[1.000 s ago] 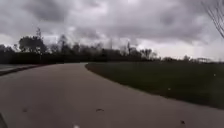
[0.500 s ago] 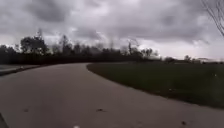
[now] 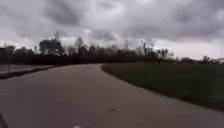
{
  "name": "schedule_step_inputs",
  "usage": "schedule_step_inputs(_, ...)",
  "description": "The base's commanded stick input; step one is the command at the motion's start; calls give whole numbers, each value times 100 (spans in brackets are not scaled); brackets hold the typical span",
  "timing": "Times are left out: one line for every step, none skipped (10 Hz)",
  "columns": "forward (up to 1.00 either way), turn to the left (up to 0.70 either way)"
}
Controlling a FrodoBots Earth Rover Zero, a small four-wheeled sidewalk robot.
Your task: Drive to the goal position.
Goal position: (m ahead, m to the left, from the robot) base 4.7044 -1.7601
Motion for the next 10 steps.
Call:
schedule_step_inputs(0,100)
schedule_step_inputs(0,100)
schedule_step_inputs(0,100)
schedule_step_inputs(0,86)
schedule_step_inputs(0,42)
schedule_step_inputs(0,0)
schedule_step_inputs(0,0)
schedule_step_inputs(0,0)
schedule_step_inputs(0,0)
schedule_step_inputs(0,0)
